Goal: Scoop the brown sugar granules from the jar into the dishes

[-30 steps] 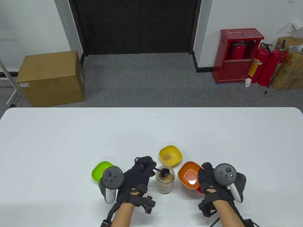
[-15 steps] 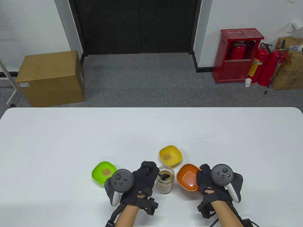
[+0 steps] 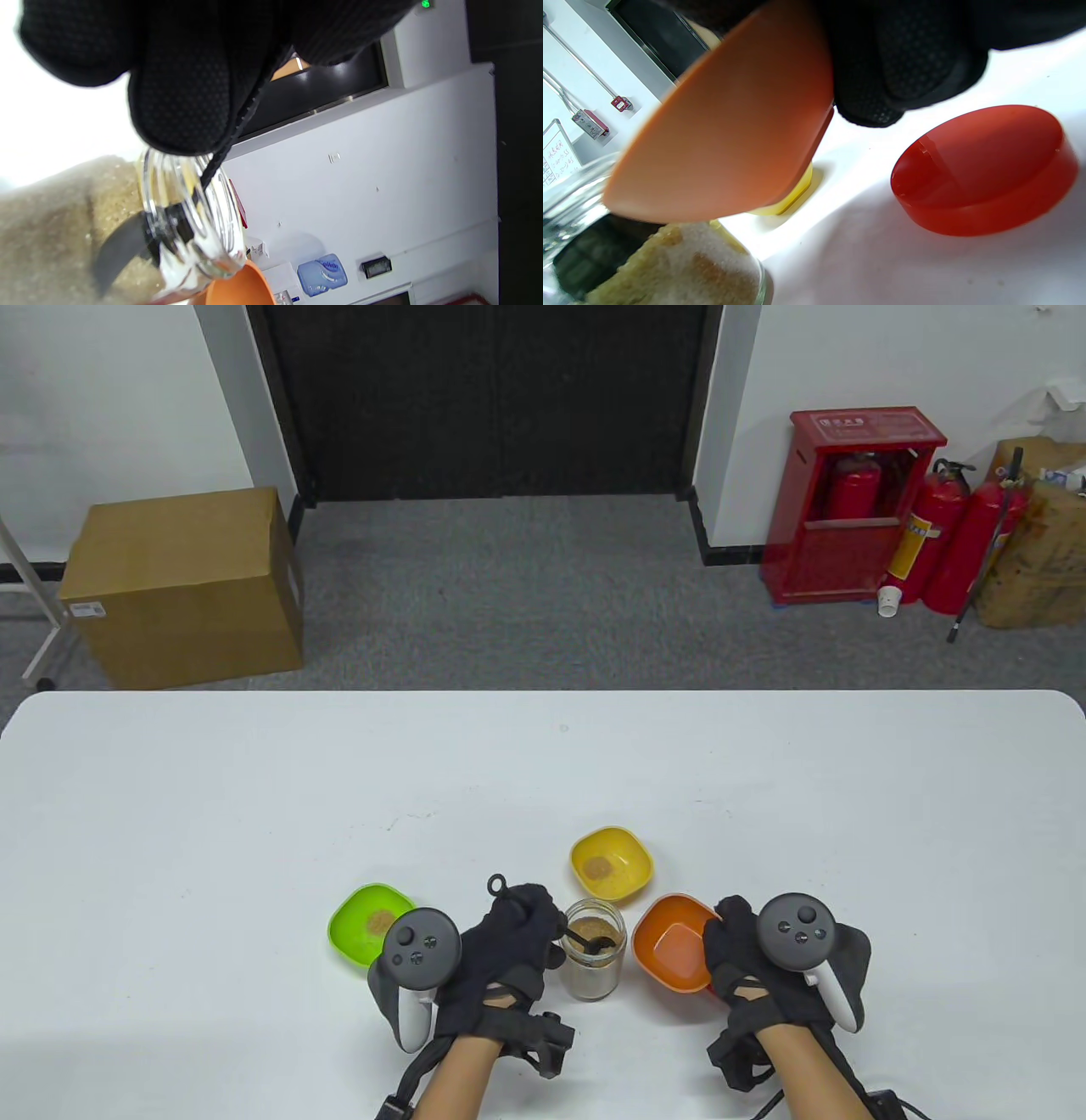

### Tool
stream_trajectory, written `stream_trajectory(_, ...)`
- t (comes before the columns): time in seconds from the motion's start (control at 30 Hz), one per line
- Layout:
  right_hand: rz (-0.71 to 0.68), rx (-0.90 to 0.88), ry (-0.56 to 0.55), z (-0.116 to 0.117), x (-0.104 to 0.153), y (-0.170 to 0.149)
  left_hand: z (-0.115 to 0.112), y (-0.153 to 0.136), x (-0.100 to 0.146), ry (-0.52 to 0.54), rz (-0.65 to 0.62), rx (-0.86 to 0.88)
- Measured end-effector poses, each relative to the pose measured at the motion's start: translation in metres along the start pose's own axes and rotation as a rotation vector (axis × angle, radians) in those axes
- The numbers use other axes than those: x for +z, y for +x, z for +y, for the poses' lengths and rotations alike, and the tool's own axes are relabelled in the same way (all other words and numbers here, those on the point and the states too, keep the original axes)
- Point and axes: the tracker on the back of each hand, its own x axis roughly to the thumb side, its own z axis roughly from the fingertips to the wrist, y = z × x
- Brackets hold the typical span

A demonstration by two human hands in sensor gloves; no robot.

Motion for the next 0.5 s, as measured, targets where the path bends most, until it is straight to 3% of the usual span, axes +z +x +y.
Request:
stream_trajectory(0.23,0.019,-0.025,0.003,0.0,-0.002,-0.005,0.005,-0.011,-0.001,0.023,0.103,0.088)
stream_trajectory(0.5,0.016,-0.048,0.0,-0.001,-0.003,-0.006,0.016,-0.015,-0.002,0.046,0.133,0.135)
